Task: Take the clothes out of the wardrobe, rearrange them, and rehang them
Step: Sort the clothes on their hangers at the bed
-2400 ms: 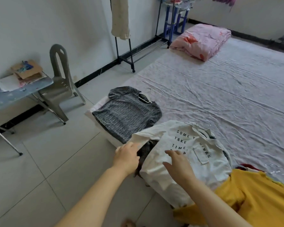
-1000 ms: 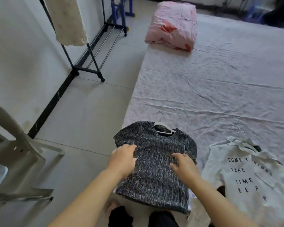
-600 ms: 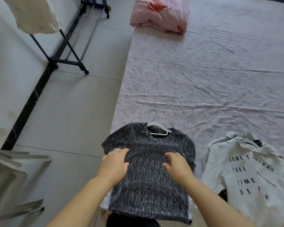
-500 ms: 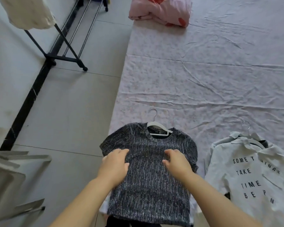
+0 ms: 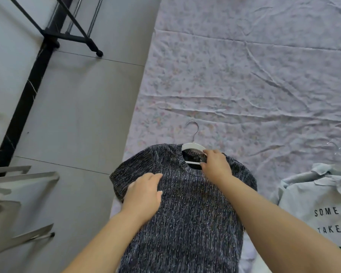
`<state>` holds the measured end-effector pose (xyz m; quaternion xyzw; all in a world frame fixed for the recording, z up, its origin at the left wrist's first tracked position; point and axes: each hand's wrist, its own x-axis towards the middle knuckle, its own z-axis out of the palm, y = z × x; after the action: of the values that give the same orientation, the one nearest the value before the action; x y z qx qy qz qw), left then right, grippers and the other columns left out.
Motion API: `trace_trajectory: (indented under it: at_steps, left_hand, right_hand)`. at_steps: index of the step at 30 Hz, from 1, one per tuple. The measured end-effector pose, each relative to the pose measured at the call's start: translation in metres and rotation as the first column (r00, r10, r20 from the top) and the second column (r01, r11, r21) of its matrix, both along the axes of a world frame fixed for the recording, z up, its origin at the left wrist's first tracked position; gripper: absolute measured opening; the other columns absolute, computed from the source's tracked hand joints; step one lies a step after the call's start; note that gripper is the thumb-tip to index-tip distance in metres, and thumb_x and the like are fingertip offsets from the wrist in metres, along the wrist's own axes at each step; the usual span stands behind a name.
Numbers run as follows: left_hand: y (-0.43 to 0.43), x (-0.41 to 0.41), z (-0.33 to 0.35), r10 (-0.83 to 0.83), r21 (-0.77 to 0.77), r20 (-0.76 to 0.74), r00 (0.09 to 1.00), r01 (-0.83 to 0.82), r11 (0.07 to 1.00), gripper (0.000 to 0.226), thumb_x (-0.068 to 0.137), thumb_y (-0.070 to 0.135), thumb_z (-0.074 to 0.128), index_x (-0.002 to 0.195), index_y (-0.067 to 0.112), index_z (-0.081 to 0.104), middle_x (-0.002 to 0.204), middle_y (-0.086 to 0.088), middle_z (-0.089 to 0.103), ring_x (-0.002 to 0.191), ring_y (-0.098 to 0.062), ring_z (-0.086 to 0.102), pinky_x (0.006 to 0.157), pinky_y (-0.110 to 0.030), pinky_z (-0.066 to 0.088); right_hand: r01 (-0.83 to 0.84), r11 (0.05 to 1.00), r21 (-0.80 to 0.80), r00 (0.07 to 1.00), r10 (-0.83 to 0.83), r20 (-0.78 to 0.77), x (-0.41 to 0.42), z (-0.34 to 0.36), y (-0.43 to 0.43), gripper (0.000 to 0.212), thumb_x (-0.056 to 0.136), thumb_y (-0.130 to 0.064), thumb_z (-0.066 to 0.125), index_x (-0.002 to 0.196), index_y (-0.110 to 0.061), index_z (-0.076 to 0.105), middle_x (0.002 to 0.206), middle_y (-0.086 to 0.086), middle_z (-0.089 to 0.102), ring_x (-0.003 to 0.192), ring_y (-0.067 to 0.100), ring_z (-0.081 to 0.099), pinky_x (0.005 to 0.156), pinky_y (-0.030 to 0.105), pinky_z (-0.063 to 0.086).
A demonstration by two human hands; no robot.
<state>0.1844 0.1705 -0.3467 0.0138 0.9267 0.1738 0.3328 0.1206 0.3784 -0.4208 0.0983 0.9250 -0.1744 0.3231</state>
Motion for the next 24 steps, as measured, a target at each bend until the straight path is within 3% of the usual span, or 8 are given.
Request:
trace_trajectory:
  at_steps: [6,10,13,19,24]
  left_hand:
    - [0.004,0.001,-0.021,-0.014,0.017,-0.006,1.0,0.014,1.0,0.05,0.095,0.03,0.043,0.142,0.024,0.029,0.137,0.007,0.039,0.127,-0.013,0.036,0.104,-0.029,0.029]
    - [0.005,0.008,-0.028,-0.013,0.015,0.002,1.0,0.013,1.0,0.05,0.095,0.03,0.043,0.142,0.025,0.027,0.137,0.008,0.038,0.126,-0.012,0.036,0.105,-0.029,0.029]
    - [0.003,0.014,-0.027,-0.013,0.018,-0.023,1.0,0.013,1.0,0.05,0.095,0.03,0.043,0.142,0.025,0.028,0.137,0.009,0.038,0.126,-0.012,0.036,0.105,-0.028,0.028]
    - [0.002,0.019,0.003,-0.019,0.061,-0.117,0.993,0.026,0.998,0.05,0.095,0.028,0.043,0.143,0.025,0.028,0.138,0.009,0.038,0.126,-0.011,0.036,0.106,-0.026,0.028]
    - [0.008,0.023,0.051,-0.002,0.161,-0.301,0.954,0.052,0.986,0.053,0.094,0.027,0.046,0.144,0.023,0.027,0.141,0.007,0.037,0.129,-0.011,0.034,0.106,-0.024,0.025]
  right_hand:
    - [0.024,0.998,0.058,0.999,-0.022,-0.029,-0.007,-0.033,0.004,0.05,0.091,-0.024,0.056,0.135,-0.013,0.036,0.126,0.009,0.051,0.111,0.029,0.051,0.09,0.044,0.046]
    - [0.031,0.995,0.099,0.995,-0.021,-0.098,-0.006,-0.047,0.002,0.033,0.09,-0.026,0.057,0.118,-0.012,0.047,0.114,0.011,0.056,0.101,0.03,0.052,0.083,0.041,0.045]
    - [0.035,0.998,0.055,0.987,-0.026,-0.159,0.004,-0.044,0.0,0.029,0.092,-0.026,0.053,0.12,-0.016,0.054,0.115,0.01,0.055,0.103,0.03,0.052,0.084,0.039,0.041]
    - [0.042,0.99,-0.131,0.933,-0.085,-0.348,0.041,0.006,0.004,0.022,0.093,-0.021,0.054,0.11,-0.009,0.059,0.108,0.009,0.053,0.085,0.03,0.055,0.064,0.041,0.049]
    - [0.001,0.982,-0.191,0.829,-0.108,-0.549,0.08,0.071,0.006,0.011,0.087,-0.01,0.061,0.097,-0.005,0.064,0.09,0.008,0.061,0.078,0.03,0.056,0.059,0.032,0.041]
